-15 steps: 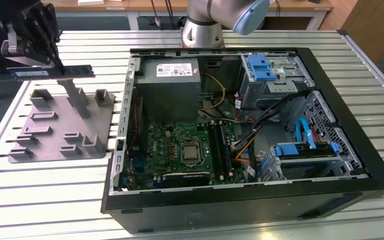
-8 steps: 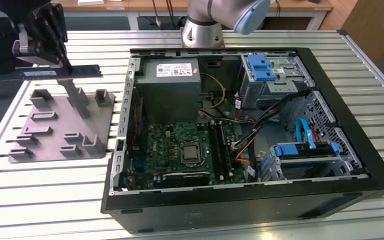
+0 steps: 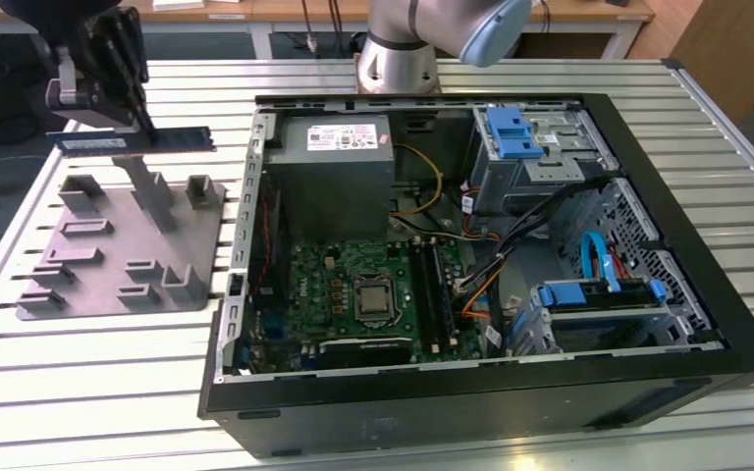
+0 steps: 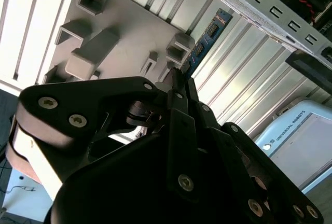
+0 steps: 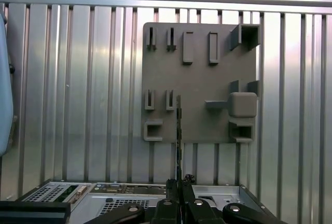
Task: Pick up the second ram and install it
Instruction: 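Pick up the second ram and move it above second insertion slot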
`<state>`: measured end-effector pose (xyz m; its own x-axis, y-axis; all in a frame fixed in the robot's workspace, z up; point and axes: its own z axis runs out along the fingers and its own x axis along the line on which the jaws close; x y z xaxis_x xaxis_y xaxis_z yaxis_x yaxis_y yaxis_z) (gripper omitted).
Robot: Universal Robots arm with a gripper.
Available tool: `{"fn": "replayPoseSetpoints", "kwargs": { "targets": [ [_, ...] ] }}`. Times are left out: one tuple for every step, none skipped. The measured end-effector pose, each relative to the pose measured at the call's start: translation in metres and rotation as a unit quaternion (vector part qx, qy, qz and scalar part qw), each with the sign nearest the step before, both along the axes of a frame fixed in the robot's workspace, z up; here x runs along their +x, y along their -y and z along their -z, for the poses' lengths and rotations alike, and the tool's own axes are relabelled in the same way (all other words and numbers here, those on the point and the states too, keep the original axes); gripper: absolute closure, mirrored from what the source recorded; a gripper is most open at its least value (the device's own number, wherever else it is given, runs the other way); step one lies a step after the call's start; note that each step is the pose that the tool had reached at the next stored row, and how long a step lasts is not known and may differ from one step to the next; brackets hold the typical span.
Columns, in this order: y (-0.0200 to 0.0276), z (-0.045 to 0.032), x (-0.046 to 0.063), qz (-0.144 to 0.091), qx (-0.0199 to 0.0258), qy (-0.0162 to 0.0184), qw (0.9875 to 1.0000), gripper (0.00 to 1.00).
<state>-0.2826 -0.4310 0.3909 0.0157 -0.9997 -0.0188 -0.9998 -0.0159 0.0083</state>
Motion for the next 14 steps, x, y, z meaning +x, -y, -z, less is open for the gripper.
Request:
{"fn": "replayPoseSetpoints", "kwargs": {
  "targets": [
    [0.0,0.0,0.002,0.0,0.0,0.0,1.0,0.86],
    [0.0,0.0,0.004,0.0,0.0,0.0,1.0,0.86],
    [0.0,0.0,0.005,0.0,0.0,0.0,1.0,0.86],
    [0.0,0.0,0.007,0.0,0.0,0.0,1.0,0.86],
    [0.0,0.0,0.008,0.0,0.0,0.0,1.0,0.86],
    [0.0,0.0,0.01,0.0,0.0,0.0,1.0,0.86],
    [0.0,0.0,0.012,0.0,0.0,0.0,1.0,0.86],
    [0.0,0.0,0.013,0.0,0.0,0.0,1.0,0.86],
    [0.0,0.0,0.015,0.0,0.0,0.0,1.0,0.86],
    [0.0,0.0,0.016,0.0,0.0,0.0,1.0,0.86],
    [0.0,0.0,0.017,0.0,0.0,0.0,1.0,0.86],
    [0.0,0.0,0.019,0.0,0.0,0.0,1.0,0.86],
    [0.0,0.0,0.02,0.0,0.0,0.0,1.0,0.86],
    [0.0,0.0,0.022,0.0,0.0,0.0,1.0,0.86]
  ]
}}
